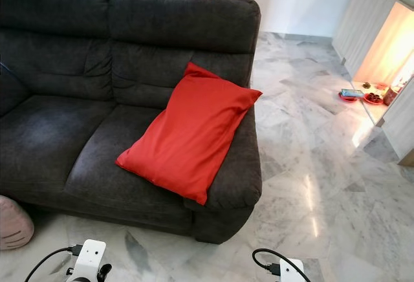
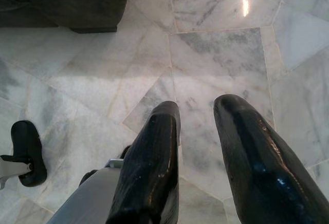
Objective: Move the pillow to the sofa from floor
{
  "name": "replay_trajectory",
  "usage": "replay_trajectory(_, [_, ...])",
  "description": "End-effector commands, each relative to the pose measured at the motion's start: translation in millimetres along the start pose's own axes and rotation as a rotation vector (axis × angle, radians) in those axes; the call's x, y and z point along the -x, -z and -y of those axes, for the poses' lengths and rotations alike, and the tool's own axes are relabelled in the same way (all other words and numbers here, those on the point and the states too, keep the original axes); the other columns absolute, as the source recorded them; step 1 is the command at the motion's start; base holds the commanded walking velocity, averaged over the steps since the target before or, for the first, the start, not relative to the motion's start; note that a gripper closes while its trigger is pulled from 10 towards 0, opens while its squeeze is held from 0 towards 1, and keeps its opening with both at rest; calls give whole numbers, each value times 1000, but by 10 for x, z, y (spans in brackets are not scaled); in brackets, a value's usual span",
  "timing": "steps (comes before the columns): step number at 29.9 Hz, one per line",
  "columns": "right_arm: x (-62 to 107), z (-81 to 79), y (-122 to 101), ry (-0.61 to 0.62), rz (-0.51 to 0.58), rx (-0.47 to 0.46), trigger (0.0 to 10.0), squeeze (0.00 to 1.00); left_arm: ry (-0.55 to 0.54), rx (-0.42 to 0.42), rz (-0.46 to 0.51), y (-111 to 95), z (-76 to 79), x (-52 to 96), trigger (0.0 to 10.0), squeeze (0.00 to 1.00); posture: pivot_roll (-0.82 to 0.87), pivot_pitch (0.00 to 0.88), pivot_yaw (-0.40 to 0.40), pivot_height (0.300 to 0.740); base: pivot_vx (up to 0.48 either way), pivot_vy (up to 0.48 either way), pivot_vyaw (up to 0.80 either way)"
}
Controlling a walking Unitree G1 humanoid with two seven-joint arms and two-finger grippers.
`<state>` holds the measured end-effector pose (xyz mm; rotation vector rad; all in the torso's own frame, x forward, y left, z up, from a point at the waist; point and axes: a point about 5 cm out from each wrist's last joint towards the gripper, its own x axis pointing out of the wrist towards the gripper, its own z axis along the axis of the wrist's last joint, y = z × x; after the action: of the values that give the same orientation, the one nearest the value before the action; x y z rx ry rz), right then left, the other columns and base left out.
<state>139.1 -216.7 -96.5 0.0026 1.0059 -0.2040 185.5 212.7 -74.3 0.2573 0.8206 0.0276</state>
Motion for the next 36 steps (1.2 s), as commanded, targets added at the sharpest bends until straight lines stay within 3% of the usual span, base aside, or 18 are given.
replay_trajectory(1, [-1, -3, -4, -4, 1, 1, 10000, 0, 6, 2, -29, 51, 20, 9, 10000, 0, 7, 0, -60, 740, 0, 304, 0])
replay_trajectory(36, [-11, -93, -15, -47, -21, 3, 10000, 0, 14, 3, -96, 207, 39, 51, 10000, 0, 7, 0, -55, 740, 0, 305, 0])
